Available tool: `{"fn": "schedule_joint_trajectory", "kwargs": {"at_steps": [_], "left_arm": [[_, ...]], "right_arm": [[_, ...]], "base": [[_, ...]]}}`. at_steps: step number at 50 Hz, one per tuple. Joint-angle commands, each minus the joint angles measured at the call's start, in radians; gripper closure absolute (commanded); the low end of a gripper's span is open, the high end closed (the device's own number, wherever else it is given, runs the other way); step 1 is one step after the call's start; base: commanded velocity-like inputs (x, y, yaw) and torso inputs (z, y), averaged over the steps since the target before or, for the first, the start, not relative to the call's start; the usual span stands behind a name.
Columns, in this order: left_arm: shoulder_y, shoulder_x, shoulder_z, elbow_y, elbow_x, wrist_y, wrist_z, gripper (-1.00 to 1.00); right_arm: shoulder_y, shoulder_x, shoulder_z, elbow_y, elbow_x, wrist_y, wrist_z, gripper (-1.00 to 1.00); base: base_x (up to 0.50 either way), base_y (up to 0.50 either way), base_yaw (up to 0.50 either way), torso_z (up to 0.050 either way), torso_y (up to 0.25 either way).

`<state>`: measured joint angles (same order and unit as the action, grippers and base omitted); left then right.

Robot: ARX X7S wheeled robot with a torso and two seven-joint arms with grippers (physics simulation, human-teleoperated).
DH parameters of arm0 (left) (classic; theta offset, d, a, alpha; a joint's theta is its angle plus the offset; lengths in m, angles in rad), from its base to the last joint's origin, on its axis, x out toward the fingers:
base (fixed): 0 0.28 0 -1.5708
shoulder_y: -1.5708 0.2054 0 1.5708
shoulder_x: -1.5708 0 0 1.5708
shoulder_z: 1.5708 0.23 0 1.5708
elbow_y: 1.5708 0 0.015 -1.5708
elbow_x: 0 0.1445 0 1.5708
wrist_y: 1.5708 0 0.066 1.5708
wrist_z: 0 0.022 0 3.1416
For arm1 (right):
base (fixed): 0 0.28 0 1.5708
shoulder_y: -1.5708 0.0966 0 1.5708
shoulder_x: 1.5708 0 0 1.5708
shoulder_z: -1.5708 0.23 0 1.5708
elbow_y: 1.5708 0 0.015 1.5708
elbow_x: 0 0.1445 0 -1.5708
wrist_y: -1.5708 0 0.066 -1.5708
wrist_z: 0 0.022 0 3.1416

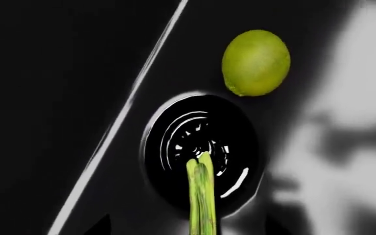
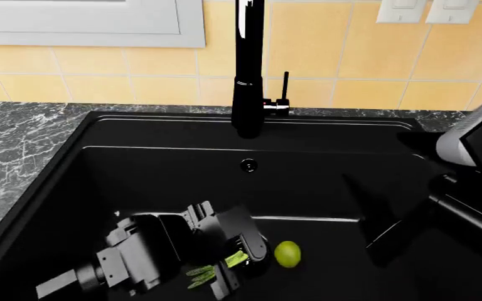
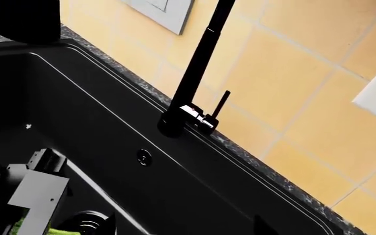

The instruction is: Pick up the fruits and vegetables and place them in the sink. Turn on the sink faucet to wash them. Then turn the sink off and put them in the tray.

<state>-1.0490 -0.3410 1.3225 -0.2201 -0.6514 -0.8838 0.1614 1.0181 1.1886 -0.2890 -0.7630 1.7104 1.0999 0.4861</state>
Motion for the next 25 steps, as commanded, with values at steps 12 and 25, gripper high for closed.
{"fn": "schedule_joint_trajectory", "kwargs": {"at_steps": [12, 25], "left_arm": [[-0.057, -0.198, -0.220, 0.430, -0.197, -0.160, -0.195, -1.00], [-0.052, -0.278, -0.387, 0.465, -0.266, -0.163, -0.336, -1.00]], "right_arm": [[0.070, -0.107, -0.009, 0.048, -0.016, -0.050, 0.091, -1.00], [0.043, -0.156, -0.012, 0.068, -0.104, -0.084, 0.092, -1.00]], "base": [[0.00, 0.00, 0.00, 0.000, 0.000], [0.00, 0.00, 0.00, 0.000, 0.000]]}}
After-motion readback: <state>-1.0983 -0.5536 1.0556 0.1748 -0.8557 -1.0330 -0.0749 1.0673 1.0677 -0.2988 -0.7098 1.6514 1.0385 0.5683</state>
